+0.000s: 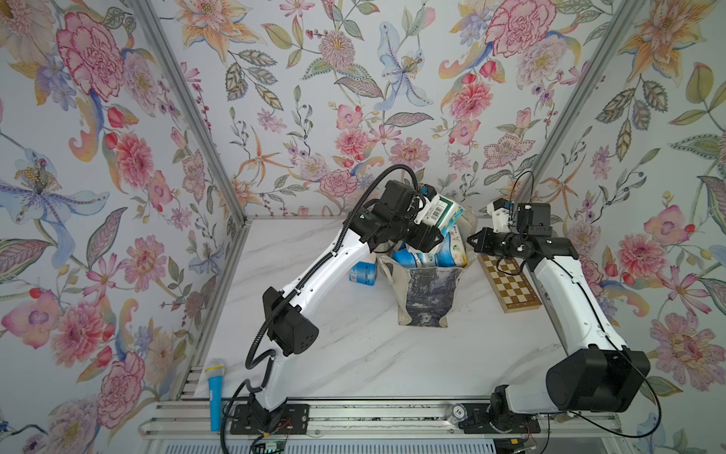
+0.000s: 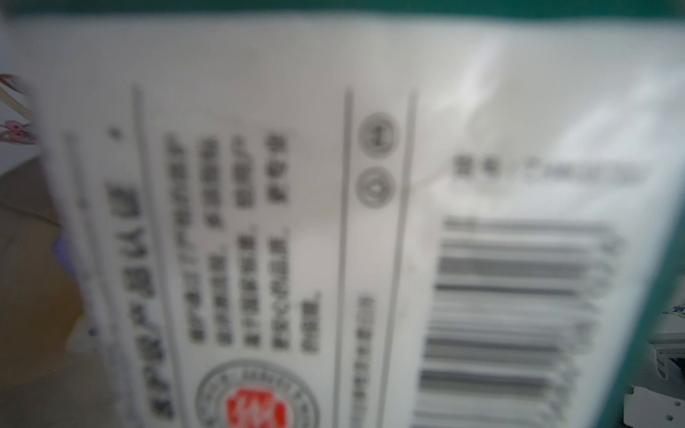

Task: Put tissues into the canvas bag
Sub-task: Place the pack of facial tissues in the canvas bag.

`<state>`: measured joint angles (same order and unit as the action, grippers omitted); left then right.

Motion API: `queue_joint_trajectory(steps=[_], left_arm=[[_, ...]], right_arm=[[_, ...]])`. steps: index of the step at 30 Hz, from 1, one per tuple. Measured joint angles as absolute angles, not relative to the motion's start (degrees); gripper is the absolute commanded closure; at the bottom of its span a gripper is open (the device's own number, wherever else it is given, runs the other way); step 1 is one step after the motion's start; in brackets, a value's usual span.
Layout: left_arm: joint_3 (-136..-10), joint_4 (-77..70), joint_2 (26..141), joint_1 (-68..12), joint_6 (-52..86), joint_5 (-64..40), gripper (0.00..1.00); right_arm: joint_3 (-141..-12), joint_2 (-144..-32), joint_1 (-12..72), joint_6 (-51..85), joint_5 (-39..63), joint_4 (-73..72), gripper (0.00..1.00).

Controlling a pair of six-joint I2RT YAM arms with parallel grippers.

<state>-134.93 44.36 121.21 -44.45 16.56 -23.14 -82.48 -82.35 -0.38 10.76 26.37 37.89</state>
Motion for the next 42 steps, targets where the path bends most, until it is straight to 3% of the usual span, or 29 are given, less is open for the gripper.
queue_joint_trajectory(steps=[9,25,33,42], left_arm=[[-138.15,47.99,122.48,-47.33,13.96,-22.98,0.19],[-136.25,63.13,124.11,-49.95,10.26,-9.32,0.19],[-140.29,65.78,126.02,-49.95,10.55,-6.63,0.01],[-142.54,61.80,126.93,-49.01,10.92,-11.22,0.01]], right_arm=[[-82.48,-82.28,-0.47,10.76,26.33,37.89,0.96],[-82.43,-82.21,-1.26,10.76,26.85,39.03,0.95],[-82.43,-82.21,-1.45,10.90,27.62,39.20,0.94],[-82.43,-82.21,-1.98,10.94,27.51,38.94,0.86]])
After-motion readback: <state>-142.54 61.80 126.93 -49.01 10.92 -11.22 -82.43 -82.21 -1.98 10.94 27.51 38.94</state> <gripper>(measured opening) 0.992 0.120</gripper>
